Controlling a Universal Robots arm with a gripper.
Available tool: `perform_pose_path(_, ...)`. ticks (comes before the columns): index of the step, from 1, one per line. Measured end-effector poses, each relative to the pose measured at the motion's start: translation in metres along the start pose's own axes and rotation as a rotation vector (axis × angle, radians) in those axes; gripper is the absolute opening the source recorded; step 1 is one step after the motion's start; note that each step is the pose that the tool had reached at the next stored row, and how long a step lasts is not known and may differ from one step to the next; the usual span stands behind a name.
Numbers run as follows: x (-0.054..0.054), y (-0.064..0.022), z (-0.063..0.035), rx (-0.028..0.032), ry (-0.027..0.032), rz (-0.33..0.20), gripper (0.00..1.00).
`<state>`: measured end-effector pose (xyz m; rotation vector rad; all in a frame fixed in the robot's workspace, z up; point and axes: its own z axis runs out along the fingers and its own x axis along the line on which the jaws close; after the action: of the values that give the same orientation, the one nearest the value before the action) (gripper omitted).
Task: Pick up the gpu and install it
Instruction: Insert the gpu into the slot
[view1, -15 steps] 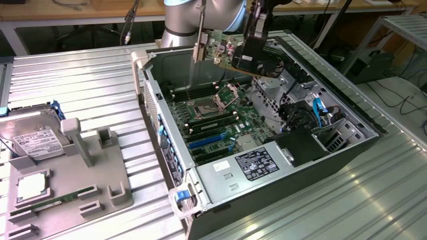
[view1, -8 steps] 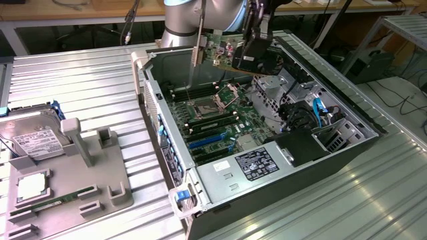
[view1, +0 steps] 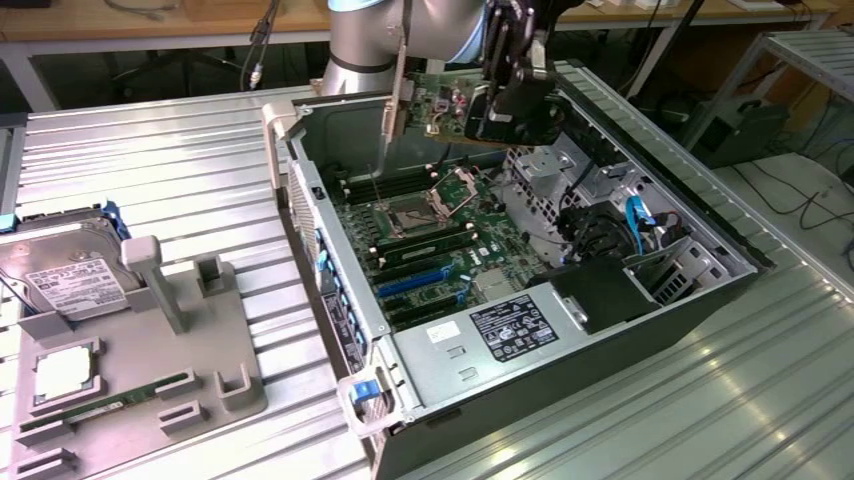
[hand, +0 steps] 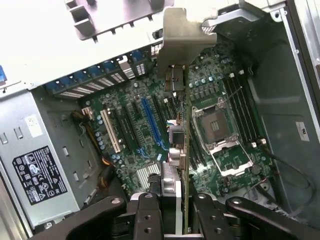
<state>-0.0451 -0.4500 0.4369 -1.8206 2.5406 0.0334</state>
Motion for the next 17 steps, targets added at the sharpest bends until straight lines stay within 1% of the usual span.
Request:
perform_pose_path(7, 0.0, 0.0, 0.0, -0.0031, 0.0009, -0.123, 0.28)
perform_pose_path(10, 0.0, 0.0, 0.0001, -0.0049, 0.0016, -0.195, 0.28)
perform_pose_path(11, 0.0, 0.0, 0.0001, -0.0051, 0.0016, -0.204, 0.28)
perform_pose_path(13, -0.0007, 0.0002, 0.0002, -0.0051, 0.0015, -0.205, 0.28)
perform_pose_path(14, -0.0018, 0.0006, 0.0002, -0.0013, 0.0006, -0.207, 0.28)
perform_pose_path(15, -0.0024, 0.0009, 0.0002, 0.005, -0.0005, -0.208, 0.28)
perform_pose_path(16, -0.0031, 0.0012, 0.0007, 0.0128, -0.0025, -0.209, 0.28)
perform_pose_path(17, -0.004, 0.0015, 0.0019, 0.0144, -0.003, -0.211, 0.28)
